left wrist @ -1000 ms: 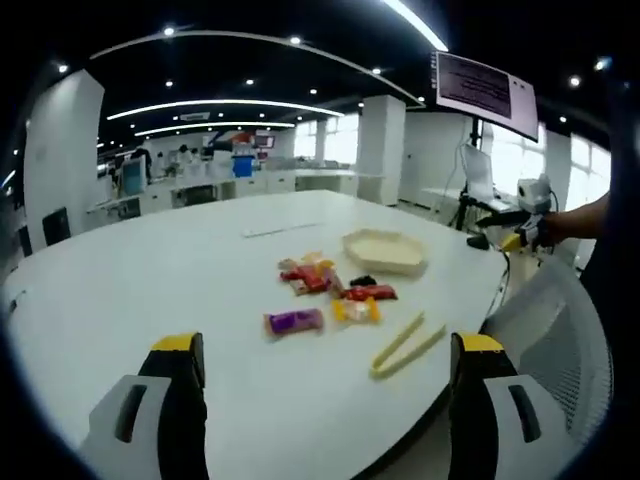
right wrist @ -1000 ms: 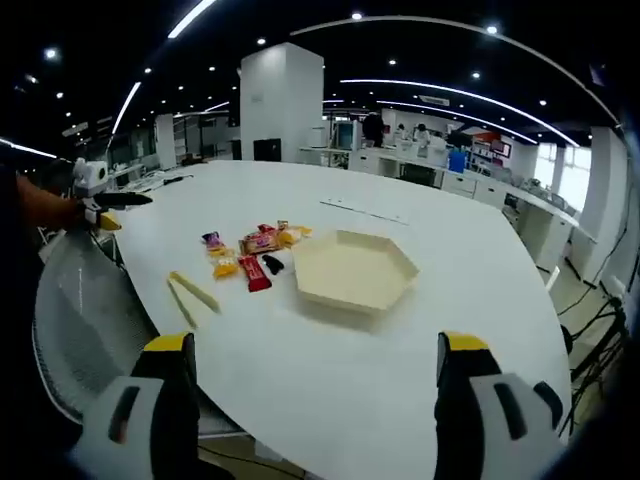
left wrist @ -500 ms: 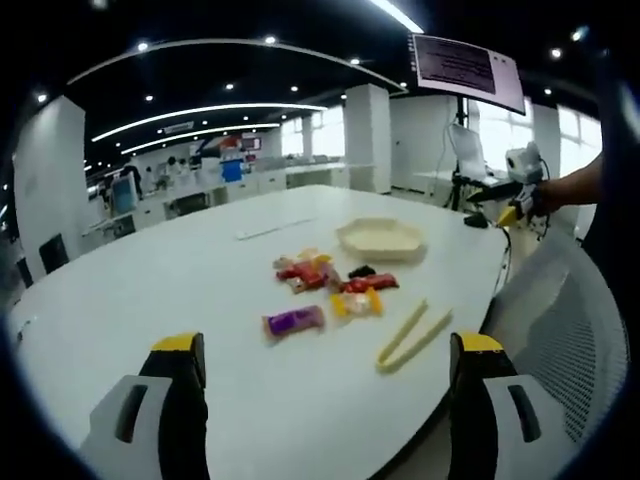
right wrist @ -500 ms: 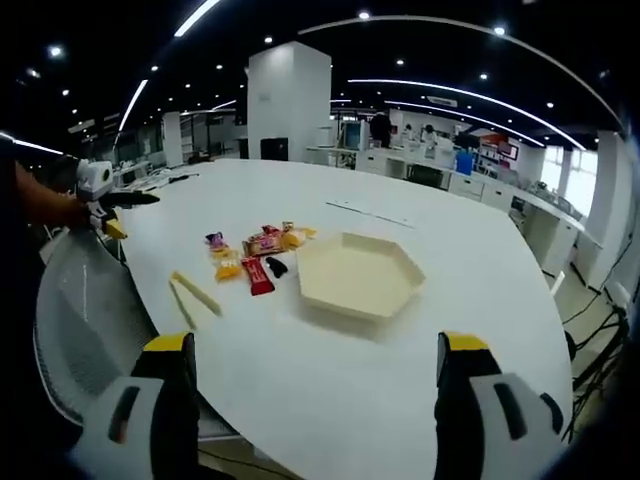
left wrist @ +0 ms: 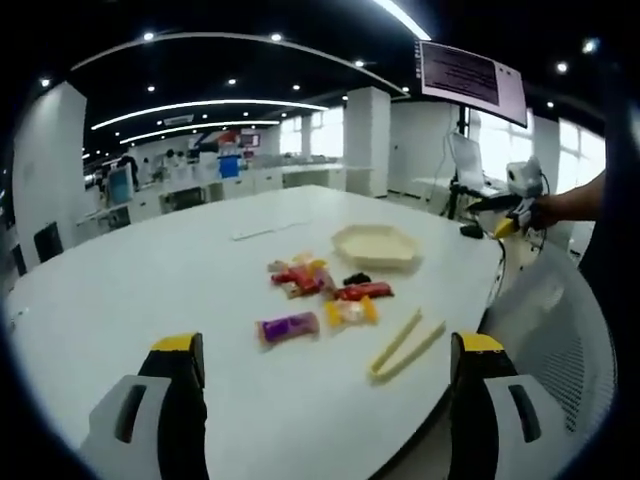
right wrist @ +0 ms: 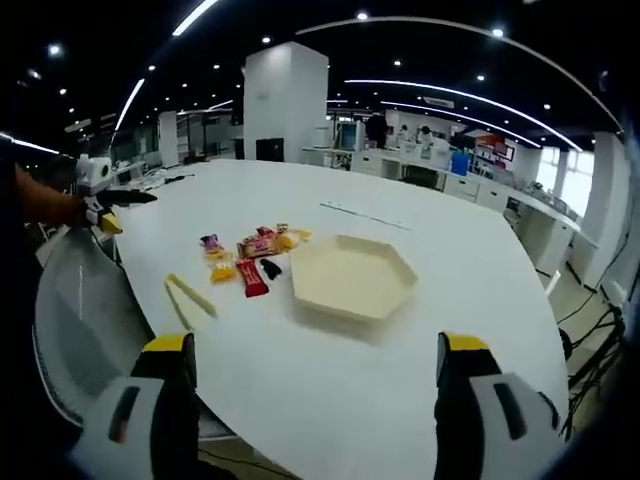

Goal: Place the target food into the container with the food tongs after gripping and lifting it, then release it inside without dropping or visibly crushing the food.

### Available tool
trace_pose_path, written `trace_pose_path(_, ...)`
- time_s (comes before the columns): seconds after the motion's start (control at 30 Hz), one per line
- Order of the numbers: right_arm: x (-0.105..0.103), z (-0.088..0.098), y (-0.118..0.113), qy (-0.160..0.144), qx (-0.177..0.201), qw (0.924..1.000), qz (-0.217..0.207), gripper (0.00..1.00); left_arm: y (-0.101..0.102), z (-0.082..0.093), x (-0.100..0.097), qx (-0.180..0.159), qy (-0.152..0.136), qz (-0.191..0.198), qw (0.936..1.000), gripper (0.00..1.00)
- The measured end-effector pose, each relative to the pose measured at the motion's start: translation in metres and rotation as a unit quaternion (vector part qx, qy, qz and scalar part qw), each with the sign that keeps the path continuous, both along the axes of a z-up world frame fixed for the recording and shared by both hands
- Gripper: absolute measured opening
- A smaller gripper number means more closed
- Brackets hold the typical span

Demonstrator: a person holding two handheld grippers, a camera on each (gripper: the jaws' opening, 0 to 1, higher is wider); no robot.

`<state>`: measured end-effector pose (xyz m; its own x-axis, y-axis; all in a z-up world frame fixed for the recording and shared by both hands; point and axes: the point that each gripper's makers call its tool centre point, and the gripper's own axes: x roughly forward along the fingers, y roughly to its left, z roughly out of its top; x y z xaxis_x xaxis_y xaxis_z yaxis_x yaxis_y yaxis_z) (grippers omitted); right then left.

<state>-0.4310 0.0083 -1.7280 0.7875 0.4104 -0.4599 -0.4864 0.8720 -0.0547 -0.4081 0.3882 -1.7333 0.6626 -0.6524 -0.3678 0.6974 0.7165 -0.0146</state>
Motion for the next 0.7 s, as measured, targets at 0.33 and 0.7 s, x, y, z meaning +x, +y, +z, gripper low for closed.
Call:
trace_pose_path(0.33, 0.012, 0.012, 0.02, -0.029, 0.016, 0.9992, -0.022, 0.99, 0.014, 0.008, 0.007, -0.033, -0.008, 0.04, 0.9986, 0.98)
trace_pose_path(0.7, -0.003, -0.01, 0.039, -0.01, -0.031, 0.9986, 0.041, 0.99, 0.007, 0.008, 0.005, -0.04, 0.006, 0.005, 0.9992, 0.99)
